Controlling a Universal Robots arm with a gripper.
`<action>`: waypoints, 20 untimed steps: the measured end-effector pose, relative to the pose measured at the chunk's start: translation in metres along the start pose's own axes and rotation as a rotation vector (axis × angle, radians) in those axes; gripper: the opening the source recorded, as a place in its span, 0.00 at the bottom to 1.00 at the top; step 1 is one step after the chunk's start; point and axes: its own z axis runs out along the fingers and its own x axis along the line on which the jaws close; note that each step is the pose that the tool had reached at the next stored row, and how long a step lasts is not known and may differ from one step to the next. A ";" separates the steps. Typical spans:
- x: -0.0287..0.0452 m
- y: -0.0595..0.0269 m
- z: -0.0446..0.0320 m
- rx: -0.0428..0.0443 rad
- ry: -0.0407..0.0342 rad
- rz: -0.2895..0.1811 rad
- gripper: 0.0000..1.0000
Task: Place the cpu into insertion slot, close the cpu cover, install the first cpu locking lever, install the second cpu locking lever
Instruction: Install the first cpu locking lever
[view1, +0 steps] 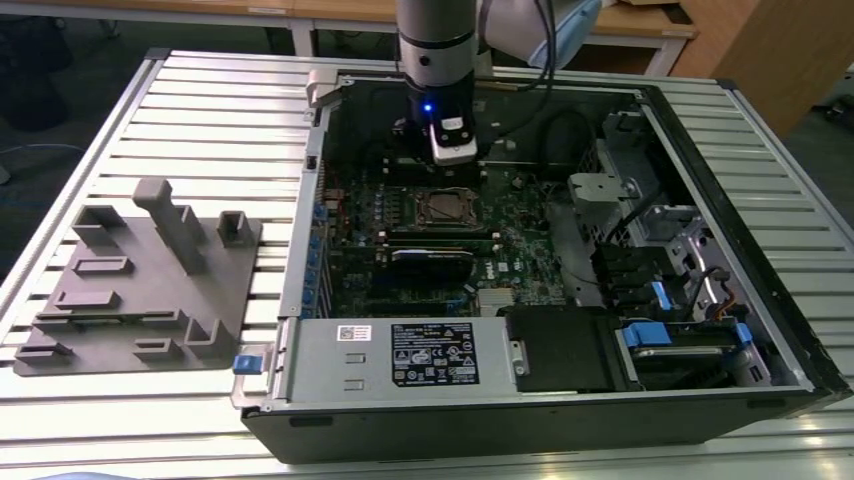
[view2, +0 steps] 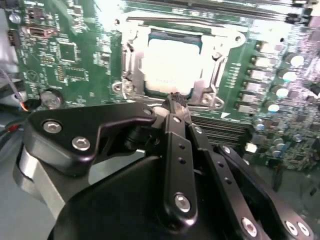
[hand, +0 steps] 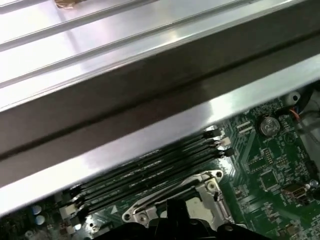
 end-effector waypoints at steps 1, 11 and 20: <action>-0.0028 0.0012 0.0005 0.0009 0.0025 -0.001 0.11; -0.0131 0.0055 0.0043 -0.0053 0.0134 -0.069 0.11; -0.0132 0.0056 0.0044 -0.0052 0.0156 -0.075 0.11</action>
